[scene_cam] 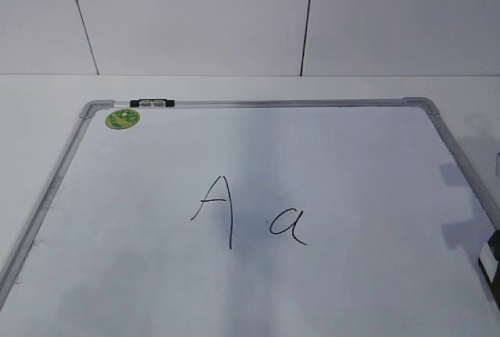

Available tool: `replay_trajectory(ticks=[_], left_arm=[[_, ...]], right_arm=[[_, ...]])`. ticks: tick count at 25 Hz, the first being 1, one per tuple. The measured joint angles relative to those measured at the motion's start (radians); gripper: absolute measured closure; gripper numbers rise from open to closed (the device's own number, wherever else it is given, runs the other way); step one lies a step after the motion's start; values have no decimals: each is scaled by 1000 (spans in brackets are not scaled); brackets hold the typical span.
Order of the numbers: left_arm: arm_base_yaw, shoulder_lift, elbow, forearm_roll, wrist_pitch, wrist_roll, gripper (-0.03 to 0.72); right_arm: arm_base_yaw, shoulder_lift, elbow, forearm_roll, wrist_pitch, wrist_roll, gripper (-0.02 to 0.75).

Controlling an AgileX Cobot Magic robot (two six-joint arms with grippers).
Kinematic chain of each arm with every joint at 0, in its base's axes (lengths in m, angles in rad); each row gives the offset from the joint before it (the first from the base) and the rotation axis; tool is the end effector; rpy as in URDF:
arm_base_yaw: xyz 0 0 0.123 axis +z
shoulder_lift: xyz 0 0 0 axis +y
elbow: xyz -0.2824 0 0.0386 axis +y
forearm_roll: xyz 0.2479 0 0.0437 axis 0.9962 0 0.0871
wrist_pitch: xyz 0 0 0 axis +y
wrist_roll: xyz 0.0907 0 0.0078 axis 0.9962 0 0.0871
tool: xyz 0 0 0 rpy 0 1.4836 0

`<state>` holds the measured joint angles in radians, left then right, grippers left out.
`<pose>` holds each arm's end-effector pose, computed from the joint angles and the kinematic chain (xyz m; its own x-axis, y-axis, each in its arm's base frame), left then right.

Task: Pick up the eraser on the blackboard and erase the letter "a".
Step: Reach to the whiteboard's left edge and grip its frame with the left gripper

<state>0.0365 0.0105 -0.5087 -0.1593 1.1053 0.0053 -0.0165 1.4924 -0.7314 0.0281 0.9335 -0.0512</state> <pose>-0.0062 -0.0131 0.2769 -0.4967 -0.0841 -0.8638 0.0542 0.9903 -0.1276 0.2226 -0.0016 0.1773 -0.9992 -0.0180 0.0355 -0.0171 0.9996 0.0238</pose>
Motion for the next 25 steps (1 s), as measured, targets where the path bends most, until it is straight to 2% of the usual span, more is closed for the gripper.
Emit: replay_trajectory(ticks=[15,25], left_arm=[[-2,0,0,-13,-1,0,453],[-2,30,0,-37,-2,0,450]], right_arm=[[0,0,-2,27,0,0,207],[-1,0,-2,106,-14,0,208]])
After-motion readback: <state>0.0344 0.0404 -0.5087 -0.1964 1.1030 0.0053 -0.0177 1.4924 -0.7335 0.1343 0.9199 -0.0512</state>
